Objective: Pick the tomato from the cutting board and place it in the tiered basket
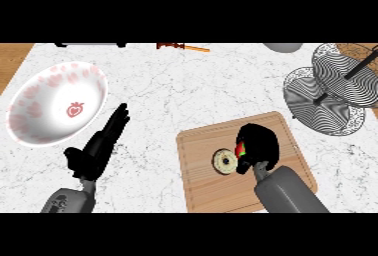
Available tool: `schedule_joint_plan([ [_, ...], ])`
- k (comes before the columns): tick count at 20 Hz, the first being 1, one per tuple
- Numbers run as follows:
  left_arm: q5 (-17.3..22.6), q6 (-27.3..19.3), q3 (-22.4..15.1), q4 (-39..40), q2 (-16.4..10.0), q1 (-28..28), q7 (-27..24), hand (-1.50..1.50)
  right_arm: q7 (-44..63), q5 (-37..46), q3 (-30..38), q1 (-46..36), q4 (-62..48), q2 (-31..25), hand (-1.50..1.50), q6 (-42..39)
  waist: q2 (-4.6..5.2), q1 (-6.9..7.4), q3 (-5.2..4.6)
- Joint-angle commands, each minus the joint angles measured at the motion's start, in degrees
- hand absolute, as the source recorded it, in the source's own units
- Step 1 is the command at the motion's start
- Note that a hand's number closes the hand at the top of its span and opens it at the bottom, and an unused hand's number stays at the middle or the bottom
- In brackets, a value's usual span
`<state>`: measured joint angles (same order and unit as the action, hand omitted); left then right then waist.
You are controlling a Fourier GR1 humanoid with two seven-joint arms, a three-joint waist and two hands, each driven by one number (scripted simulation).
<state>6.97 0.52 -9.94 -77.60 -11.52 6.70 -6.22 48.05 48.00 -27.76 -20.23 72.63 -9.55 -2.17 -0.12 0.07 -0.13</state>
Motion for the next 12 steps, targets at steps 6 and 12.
schedule_joint_plan([
  [6, 0.14, 0.50, 3.92, 1.14, -0.99, -1.92, -0.95, 0.00, 3.47, 1.04, 10.23, 13.67, 9.18, -10.28, 1.50, 2.47, -0.79, -3.99, 0.10],
  [12, 0.02, -0.14, 4.41, 0.25, -1.19, -4.19, -1.57, 0.00, 2.89, -4.00, 28.29, 27.89, 12.13, -23.48, 1.50, 9.49, -1.01, -6.29, 0.08],
])
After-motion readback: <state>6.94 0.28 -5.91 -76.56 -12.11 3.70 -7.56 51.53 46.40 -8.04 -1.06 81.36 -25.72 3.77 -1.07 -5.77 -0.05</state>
